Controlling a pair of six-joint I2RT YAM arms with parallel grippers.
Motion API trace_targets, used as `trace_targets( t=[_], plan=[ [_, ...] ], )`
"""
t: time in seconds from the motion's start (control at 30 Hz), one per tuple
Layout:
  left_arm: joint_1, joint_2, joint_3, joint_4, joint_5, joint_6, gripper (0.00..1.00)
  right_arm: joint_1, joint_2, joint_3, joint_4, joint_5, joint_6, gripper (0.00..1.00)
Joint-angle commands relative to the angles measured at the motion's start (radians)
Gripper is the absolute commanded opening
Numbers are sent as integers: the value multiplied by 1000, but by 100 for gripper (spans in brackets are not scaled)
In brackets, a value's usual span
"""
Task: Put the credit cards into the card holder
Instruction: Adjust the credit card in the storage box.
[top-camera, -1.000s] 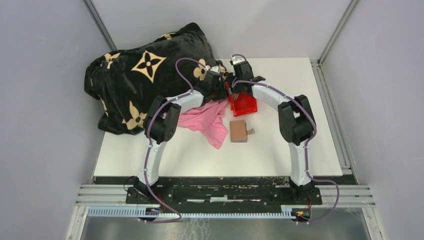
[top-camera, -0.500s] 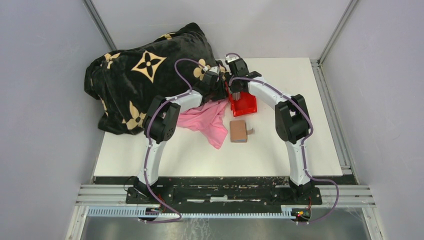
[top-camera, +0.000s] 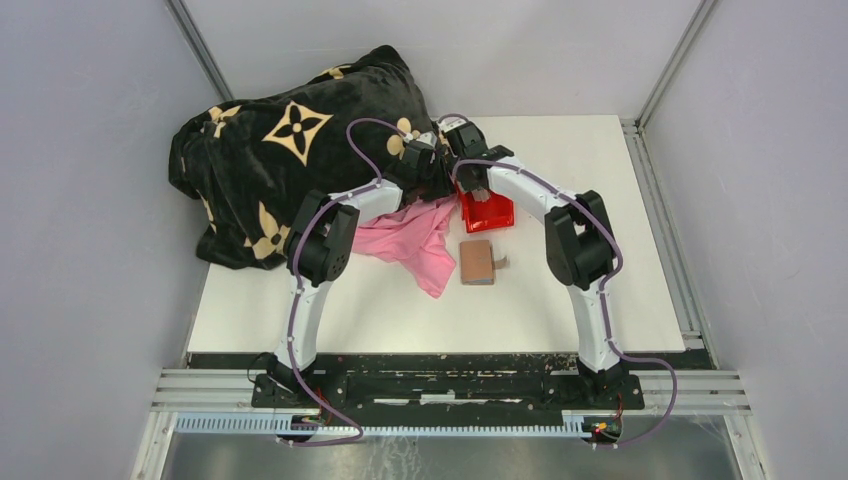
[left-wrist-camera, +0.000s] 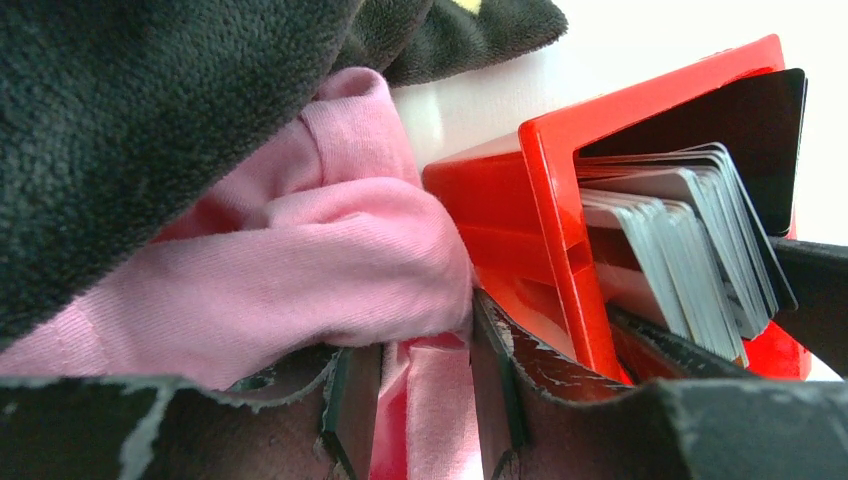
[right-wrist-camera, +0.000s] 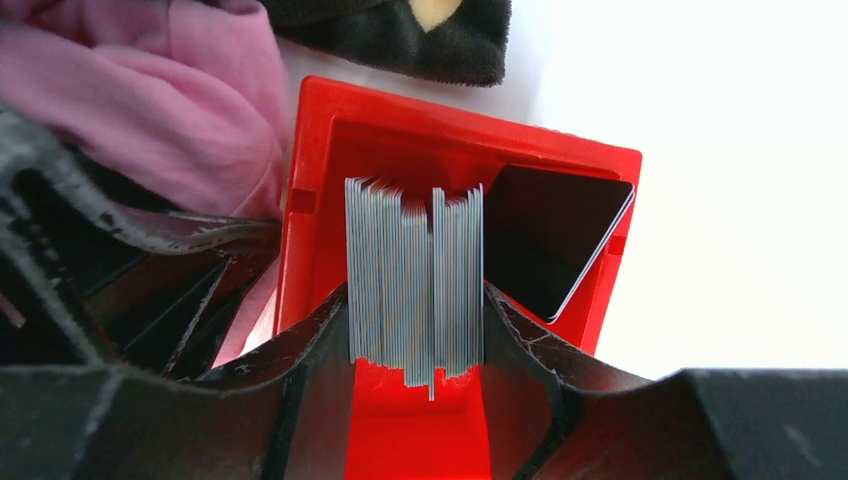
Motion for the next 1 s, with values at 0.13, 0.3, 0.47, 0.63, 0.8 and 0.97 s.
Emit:
trace_targets(
  t=[0.13,0.3,0.47,0.63,0.8,0.97],
  plan=[
    [21,3,34,37,35,-25,44,53,30,61,-29,148,-82,32],
    [29,10,36,48,46,-26,45,60,48,67,-20,194,-84,30],
    [33,11,30,54,51,-27,45,60,50,52,-11,197,-64,34],
    [37,6,21,58,56,-28,45,62,28,54,-5,184,-40,48],
    [37,12,28,64,65,-43,45,66,21,85,-40,187,-43,56],
    [37,15,36,60,62,-45,45,70,-6,69,-33,178,-26,62]
  ],
)
